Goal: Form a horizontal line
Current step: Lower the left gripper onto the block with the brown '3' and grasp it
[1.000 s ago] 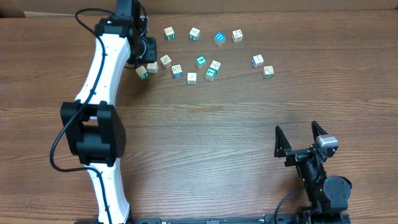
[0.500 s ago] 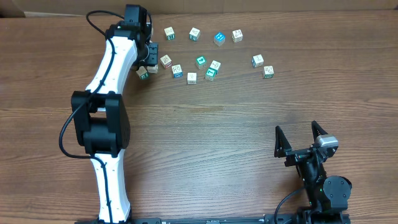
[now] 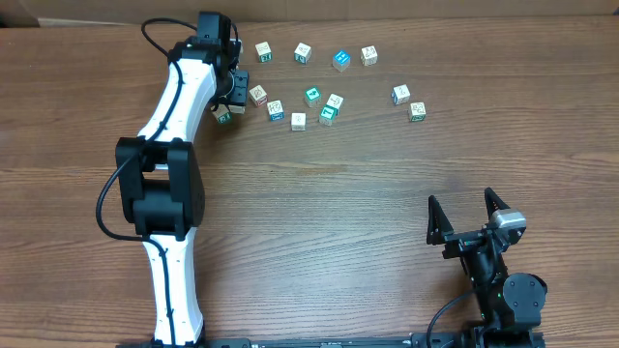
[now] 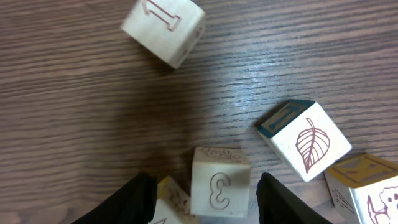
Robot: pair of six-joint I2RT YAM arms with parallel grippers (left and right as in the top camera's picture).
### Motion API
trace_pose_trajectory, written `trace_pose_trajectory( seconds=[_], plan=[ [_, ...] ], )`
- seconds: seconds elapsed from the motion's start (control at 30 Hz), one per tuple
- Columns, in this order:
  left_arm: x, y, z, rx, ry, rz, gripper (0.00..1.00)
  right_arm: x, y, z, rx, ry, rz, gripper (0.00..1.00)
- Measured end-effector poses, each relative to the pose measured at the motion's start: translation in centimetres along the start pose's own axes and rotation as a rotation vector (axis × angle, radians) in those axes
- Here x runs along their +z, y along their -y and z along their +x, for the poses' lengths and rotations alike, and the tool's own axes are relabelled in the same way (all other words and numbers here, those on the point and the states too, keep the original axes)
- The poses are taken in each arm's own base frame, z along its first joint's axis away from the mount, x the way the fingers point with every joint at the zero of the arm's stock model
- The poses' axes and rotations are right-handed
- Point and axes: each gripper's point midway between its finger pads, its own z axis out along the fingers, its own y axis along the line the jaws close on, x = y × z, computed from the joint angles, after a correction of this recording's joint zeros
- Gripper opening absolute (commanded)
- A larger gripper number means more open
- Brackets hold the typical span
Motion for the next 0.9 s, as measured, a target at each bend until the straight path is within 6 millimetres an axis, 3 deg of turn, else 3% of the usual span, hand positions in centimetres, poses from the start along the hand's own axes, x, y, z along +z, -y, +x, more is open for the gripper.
trace_pose_trajectory(
  seconds=[0.37, 0.63, 0.8, 0.9],
  plan=[
    [2.4, 0.7, 1.2, 0.052, -0.042, 0.032, 0.51, 0.0, 0.0, 0.0, 0.000, 0.000, 0.000, 1.00],
    [2.7, 0.8, 1.1, 0.059, -0.040, 0.032, 0.46, 0.0, 0.0, 0.0, 0.000, 0.000, 0.000, 1.00],
    [2.8, 0.8, 0.8, 0.060, -0.026, 0.032, 0.39, 0.0, 0.0, 0.0, 0.000, 0.000, 0.000, 1.00],
    [2.8, 0.8, 0.7, 0.062, -0.022, 0.032, 0.30, 0.0, 0.0, 0.0, 0.000, 0.000, 0.000, 1.00]
  ],
)
